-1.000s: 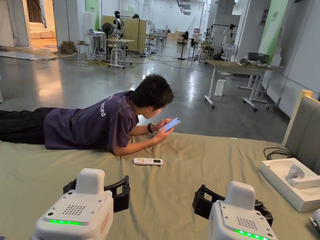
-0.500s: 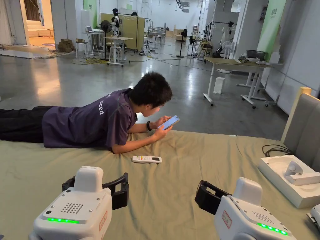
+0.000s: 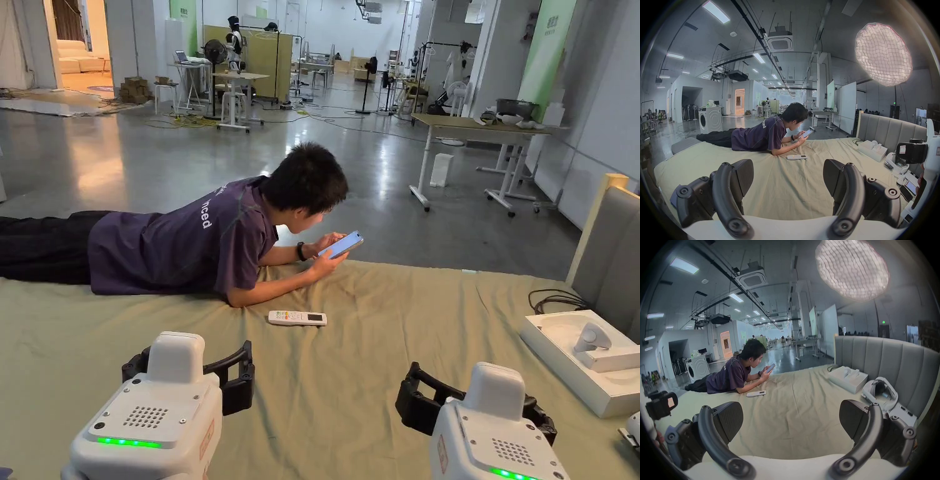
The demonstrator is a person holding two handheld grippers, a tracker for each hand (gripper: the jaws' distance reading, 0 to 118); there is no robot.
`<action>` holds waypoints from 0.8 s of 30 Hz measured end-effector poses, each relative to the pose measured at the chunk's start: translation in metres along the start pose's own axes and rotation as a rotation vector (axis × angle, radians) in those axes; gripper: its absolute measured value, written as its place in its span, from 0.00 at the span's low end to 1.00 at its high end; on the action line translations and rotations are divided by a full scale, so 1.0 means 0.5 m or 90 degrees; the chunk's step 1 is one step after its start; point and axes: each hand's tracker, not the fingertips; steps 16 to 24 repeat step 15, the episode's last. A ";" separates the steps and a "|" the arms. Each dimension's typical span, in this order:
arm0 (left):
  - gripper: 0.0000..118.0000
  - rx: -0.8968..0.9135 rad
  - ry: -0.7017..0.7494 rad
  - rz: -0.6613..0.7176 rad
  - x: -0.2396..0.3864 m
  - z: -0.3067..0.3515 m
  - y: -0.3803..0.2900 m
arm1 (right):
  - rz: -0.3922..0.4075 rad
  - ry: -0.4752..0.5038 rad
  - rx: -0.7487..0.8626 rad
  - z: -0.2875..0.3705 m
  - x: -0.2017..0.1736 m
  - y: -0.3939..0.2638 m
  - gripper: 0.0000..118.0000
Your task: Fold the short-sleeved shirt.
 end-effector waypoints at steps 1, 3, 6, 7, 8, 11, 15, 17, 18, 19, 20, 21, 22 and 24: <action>0.79 0.001 -0.001 0.000 -0.001 0.000 0.000 | 0.002 0.001 -0.002 0.001 -0.002 -0.001 0.99; 0.79 0.004 -0.001 0.000 -0.002 -0.001 0.001 | 0.009 0.001 -0.005 0.000 -0.006 0.001 1.00; 0.79 0.008 0.000 -0.001 -0.003 -0.002 0.002 | 0.009 0.020 -0.001 -0.001 -0.006 0.002 1.00; 0.79 0.010 -0.001 -0.001 -0.004 -0.002 0.003 | 0.006 0.024 0.000 -0.001 -0.006 0.002 1.00; 0.79 0.014 -0.003 -0.002 -0.004 -0.001 0.003 | 0.007 0.027 0.000 -0.002 -0.006 0.003 1.00; 0.79 0.026 0.005 -0.014 -0.002 0.002 0.006 | 0.014 0.026 0.005 -0.005 -0.009 0.003 1.00; 0.79 0.026 0.002 -0.029 -0.001 0.000 0.010 | 0.026 0.026 0.005 -0.009 -0.011 0.002 1.00; 0.79 0.026 0.002 -0.029 -0.001 0.000 0.010 | 0.026 0.026 0.005 -0.009 -0.011 0.002 1.00; 0.79 0.026 0.002 -0.029 -0.001 0.000 0.010 | 0.026 0.026 0.005 -0.009 -0.011 0.002 1.00; 0.79 0.026 0.002 -0.029 -0.001 0.000 0.010 | 0.026 0.026 0.005 -0.009 -0.011 0.002 1.00; 0.79 0.026 0.002 -0.029 -0.001 0.000 0.010 | 0.026 0.026 0.005 -0.009 -0.011 0.002 1.00; 0.79 0.026 0.002 -0.029 -0.001 0.000 0.010 | 0.026 0.026 0.005 -0.009 -0.011 0.002 1.00; 0.79 0.026 0.002 -0.029 -0.001 0.000 0.010 | 0.026 0.026 0.005 -0.009 -0.011 0.002 1.00; 0.79 0.026 0.002 -0.029 -0.001 0.000 0.010 | 0.026 0.026 0.005 -0.009 -0.011 0.002 1.00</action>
